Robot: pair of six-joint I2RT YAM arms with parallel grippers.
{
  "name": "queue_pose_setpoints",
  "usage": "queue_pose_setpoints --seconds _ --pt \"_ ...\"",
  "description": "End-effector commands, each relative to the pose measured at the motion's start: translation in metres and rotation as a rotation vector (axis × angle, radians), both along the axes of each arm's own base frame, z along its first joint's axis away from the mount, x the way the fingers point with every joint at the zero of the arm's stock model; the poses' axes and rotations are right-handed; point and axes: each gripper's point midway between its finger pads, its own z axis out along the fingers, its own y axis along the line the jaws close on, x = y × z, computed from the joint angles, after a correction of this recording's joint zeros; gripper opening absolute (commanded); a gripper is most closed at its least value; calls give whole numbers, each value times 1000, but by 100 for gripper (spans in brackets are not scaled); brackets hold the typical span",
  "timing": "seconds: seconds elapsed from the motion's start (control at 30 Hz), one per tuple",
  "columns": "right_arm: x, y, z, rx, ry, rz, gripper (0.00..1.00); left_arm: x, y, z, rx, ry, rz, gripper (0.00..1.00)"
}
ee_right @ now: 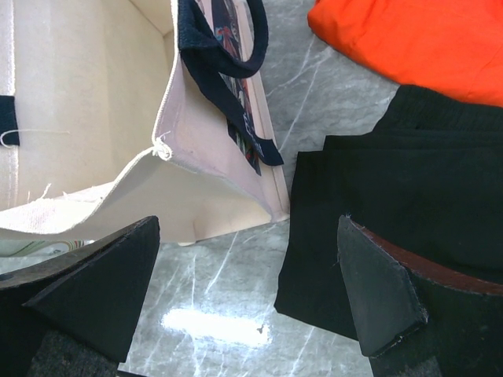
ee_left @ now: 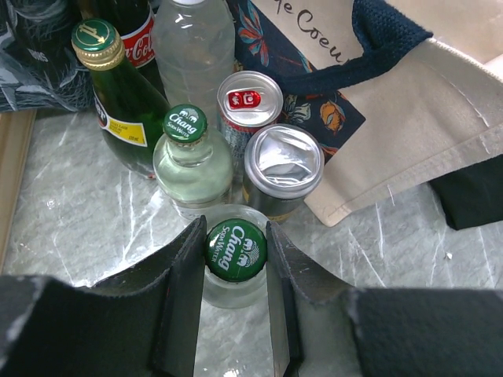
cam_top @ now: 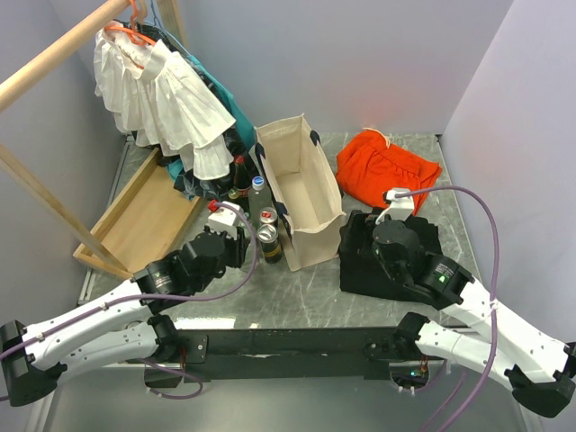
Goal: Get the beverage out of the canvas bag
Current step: Place the drink at the center of the board.
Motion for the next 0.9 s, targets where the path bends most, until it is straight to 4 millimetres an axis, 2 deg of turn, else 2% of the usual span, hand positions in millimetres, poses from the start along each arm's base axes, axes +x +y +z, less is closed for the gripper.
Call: queue_pose_setpoints --seconds 0.0,0.23,0.87 --pt "5 5 7 25 -23 -6 100 12 -14 55 -199 -122 29 1" --pt "4 4 6 26 -25 -7 100 15 -18 45 -194 -99 38 1" --pt "4 5 0 18 -15 -7 100 21 -22 38 -216 -115 59 1"
